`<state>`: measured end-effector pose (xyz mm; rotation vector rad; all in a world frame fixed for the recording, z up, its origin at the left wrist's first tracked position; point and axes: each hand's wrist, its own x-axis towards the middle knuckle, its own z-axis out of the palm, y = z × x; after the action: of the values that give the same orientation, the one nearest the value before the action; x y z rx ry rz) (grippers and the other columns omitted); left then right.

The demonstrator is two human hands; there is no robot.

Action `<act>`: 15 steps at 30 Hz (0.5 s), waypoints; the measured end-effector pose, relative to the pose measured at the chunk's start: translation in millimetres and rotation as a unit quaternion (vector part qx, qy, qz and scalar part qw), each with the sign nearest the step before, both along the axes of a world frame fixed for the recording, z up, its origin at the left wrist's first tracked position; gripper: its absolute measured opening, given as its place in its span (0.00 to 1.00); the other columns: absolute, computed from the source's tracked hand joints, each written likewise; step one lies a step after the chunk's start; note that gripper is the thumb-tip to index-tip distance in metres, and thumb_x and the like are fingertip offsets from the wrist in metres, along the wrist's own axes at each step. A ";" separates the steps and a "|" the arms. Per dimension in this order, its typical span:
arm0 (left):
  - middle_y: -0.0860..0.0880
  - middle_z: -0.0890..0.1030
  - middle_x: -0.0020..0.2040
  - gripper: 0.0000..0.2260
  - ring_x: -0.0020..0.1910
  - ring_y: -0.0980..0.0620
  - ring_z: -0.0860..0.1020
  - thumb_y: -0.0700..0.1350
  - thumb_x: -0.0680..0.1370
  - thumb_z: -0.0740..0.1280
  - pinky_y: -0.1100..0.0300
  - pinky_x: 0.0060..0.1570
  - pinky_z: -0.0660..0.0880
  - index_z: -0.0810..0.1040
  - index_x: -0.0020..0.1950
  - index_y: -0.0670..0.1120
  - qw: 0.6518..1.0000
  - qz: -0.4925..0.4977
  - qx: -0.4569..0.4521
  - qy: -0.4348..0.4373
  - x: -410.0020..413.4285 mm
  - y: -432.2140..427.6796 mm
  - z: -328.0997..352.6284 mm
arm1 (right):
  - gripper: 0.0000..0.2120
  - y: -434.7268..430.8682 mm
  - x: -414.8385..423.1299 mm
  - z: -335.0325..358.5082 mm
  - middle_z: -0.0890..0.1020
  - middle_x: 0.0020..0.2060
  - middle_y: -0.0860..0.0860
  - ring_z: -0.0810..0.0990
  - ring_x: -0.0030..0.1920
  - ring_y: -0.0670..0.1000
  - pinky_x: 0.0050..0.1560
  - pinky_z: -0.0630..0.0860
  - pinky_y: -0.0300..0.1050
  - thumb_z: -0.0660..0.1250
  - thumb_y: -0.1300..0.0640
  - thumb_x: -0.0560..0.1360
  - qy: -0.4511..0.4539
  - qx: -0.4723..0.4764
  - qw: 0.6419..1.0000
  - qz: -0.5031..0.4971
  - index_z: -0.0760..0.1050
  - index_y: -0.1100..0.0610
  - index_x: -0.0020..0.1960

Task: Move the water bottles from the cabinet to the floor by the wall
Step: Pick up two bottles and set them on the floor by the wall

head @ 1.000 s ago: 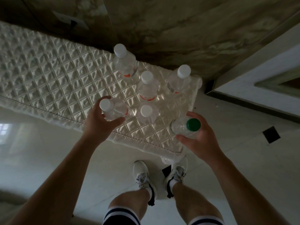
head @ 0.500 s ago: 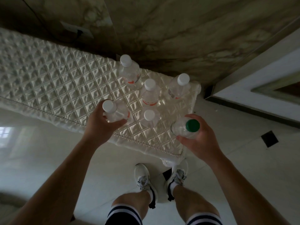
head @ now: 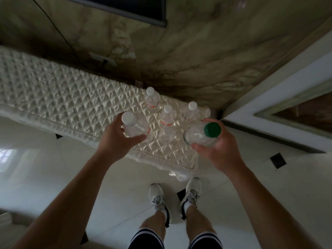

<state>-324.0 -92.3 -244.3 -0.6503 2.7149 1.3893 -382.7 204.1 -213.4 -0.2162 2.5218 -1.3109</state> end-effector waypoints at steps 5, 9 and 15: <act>0.64 0.78 0.52 0.34 0.51 0.60 0.78 0.53 0.62 0.82 0.59 0.48 0.78 0.73 0.64 0.54 1.000 -0.012 0.005 0.028 7.7 7.2 70.9 | 0.30 -6.1 8.2 68.0 0.80 0.51 0.38 0.79 0.53 0.41 0.56 0.78 0.48 0.81 0.52 0.62 0.015 -0.041 0.999 -0.011 0.72 0.43 0.60; 0.65 0.78 0.52 0.33 0.51 0.63 0.78 0.54 0.62 0.82 0.61 0.47 0.78 0.73 0.64 0.53 0.998 -0.018 -0.001 0.061 16.4 11.1 125.8 | 0.29 -13.5 15.4 119.7 0.82 0.50 0.42 0.81 0.53 0.46 0.55 0.79 0.58 0.78 0.44 0.60 0.015 -0.077 0.997 -0.005 0.73 0.44 0.59; 0.66 0.76 0.51 0.34 0.50 0.65 0.77 0.53 0.63 0.82 0.66 0.45 0.75 0.73 0.65 0.53 0.993 -0.001 -0.024 0.116 32.4 14.6 192.3 | 0.24 -26.7 22.5 186.5 0.83 0.46 0.41 0.82 0.49 0.44 0.53 0.80 0.55 0.80 0.48 0.61 0.030 -0.107 0.994 0.014 0.75 0.44 0.54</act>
<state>-291.6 -77.6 -52.0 -0.5168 2.9317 1.4902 -360.2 177.5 -26.9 -0.3396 2.4135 -1.5870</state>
